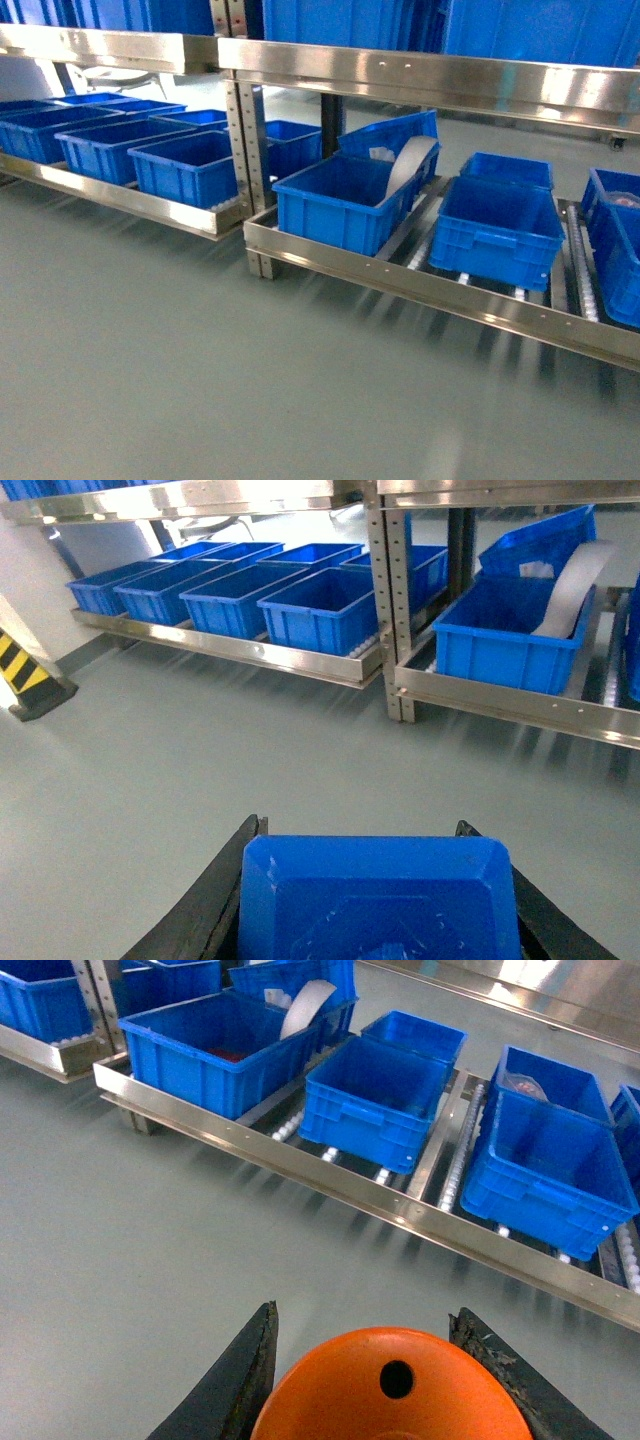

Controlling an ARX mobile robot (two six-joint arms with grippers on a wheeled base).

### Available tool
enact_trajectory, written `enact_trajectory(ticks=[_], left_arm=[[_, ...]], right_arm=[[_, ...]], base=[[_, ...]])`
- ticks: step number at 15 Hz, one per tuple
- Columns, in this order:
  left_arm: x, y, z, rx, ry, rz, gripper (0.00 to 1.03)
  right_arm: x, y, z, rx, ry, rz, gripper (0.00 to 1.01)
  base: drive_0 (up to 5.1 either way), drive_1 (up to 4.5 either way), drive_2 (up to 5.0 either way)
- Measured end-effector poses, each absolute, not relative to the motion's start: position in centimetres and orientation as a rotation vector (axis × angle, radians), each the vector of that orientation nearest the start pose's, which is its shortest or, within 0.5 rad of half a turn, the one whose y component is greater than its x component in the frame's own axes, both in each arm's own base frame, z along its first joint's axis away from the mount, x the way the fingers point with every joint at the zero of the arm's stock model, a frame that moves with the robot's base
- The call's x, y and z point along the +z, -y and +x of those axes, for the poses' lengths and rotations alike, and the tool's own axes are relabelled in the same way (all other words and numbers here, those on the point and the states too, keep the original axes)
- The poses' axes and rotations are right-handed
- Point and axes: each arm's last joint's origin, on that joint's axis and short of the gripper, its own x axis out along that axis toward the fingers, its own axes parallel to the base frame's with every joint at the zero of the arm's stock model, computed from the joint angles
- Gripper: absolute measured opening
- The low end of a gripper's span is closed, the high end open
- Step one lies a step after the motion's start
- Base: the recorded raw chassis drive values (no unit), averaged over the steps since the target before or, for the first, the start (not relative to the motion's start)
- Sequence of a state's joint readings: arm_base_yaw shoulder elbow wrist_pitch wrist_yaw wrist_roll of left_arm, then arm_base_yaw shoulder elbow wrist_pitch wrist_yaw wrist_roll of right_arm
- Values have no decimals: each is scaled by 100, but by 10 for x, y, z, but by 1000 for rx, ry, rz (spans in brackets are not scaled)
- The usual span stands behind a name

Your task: Sort blue parts and orange caps into right shelf containers

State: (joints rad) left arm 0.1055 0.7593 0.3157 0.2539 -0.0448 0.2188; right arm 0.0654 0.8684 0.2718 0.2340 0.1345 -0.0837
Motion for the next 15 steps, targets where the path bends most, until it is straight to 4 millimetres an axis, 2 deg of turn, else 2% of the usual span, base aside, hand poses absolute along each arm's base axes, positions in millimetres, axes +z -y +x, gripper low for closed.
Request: enact_trajectory(ticks=[15], left_arm=[[216, -19, 169, 128, -205, 212, 44]], right_arm=[[183, -8, 176, -53, -364, -119, 44]], base=[[-159, -159, -159]])
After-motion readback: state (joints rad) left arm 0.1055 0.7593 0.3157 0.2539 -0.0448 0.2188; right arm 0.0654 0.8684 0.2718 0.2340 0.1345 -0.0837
